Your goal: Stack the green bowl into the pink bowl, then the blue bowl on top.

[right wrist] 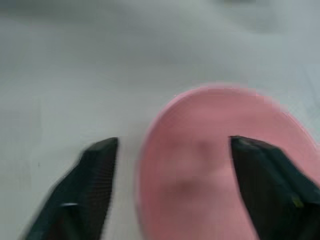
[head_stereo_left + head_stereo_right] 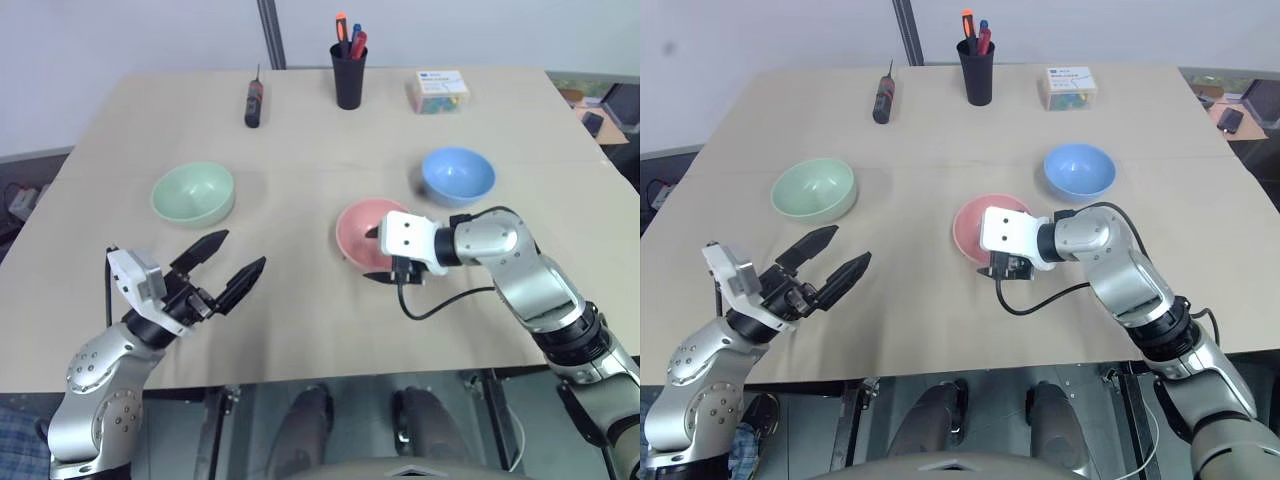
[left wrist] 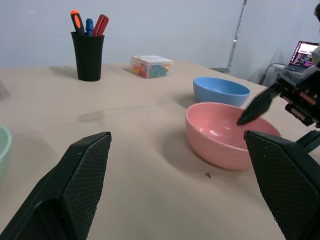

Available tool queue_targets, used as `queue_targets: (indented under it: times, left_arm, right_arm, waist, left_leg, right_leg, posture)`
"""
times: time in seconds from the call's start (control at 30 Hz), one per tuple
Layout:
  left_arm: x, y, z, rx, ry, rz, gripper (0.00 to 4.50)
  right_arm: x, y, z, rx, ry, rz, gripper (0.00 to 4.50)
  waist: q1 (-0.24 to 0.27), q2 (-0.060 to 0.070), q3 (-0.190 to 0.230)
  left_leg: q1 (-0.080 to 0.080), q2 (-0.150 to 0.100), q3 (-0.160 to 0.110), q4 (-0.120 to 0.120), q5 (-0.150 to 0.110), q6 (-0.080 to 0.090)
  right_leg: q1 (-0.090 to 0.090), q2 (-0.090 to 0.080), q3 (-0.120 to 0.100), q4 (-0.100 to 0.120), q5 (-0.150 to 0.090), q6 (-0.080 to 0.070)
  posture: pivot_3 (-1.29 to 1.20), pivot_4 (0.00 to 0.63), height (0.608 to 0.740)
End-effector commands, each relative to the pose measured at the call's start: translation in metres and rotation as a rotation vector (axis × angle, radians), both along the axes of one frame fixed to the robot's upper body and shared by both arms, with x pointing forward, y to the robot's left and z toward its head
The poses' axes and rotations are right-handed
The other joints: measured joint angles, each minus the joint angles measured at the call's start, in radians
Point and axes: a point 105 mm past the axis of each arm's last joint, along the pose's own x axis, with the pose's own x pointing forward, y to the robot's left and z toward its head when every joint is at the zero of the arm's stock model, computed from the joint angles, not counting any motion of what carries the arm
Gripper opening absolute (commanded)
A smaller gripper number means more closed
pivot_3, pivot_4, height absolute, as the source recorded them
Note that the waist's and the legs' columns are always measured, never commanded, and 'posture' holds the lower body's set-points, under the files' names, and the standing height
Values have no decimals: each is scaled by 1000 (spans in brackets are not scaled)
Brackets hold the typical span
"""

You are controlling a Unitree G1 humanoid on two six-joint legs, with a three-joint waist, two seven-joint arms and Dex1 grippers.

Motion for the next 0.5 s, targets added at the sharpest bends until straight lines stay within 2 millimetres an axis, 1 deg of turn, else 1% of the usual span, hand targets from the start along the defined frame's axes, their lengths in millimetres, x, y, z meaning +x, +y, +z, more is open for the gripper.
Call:
queue_targets:
  times: [0.03, 0.1, 0.17, 0.33, 0.4, 0.43, 0.5]
  left_arm:
    - [0, 4, 4, 48, -14, 32, 4500]
    - [3, 4, 3, 57, -9, 42, 4500]
    - [6, 4, 3, 58, -8, 44, 4500]
    - [20, 7, -1, 97, 19, 97, 4500]
    - [29, 11, -2, 122, 40, 138, 4500]
    - [34, 12, -3, 138, 50, 161, 4500]
    - [42, 12, -2, 165, 62, 193, 4500]
  right_arm:
    - [6, -22, 36, 116, -78, -126, 4441]
    - [13, -41, 45, 213, -69, -225, 4441]
    - [13, -58, 51, 300, -40, -280, 4441]
    - [-1, -86, 62, 492, 57, -280, 4441]
    - [-9, -99, 67, 597, 17, -242, 4441]
    - [-14, -106, 64, 612, 4, -223, 4441]
    - [-22, -123, 51, 607, 24, -218, 4441]
  waist:
    - [4, 0, 0]
    - [10, 0, 0]
    - [20, -1, 0]
    - [21, -1, 0]
    - [21, -1, 0]
    - [22, -1, -1]
    - [26, -1, -1]
  left_leg:
    - [0, 0, 0, 0, 0, 0]
    - [0, 0, 0, 0, 0, 0]
    - [0, 0, 0, 0, 0, 0]
    - [0, 0, 0, 0, 0, 0]
    - [0, 0, 0, 0, 0, 0]
    - [0, 0, 0, 0, 0, 0]
    - [0, 0, 0, 0, 0, 0]
  right_leg:
    - [0, 0, 0, 0, 0, 0]
    - [0, 0, 0, 0, 0, 0]
    - [0, 0, 0, 0, 0, 0]
    - [0, 0, 0, -1, 0, 0]
    - [0, 0, 0, -1, 0, 0]
    - [0, 0, 0, 0, 0, 0]
    - [1, 1, -1, -1, 0, 0]
  posture:
    - [0, 150, 740]
    - [0, 150, 740]
    - [0, 150, 740]
    - [0, 150, 740]
    - [0, 150, 740]
    - [0, 150, 740]
    - [0, 150, 740]
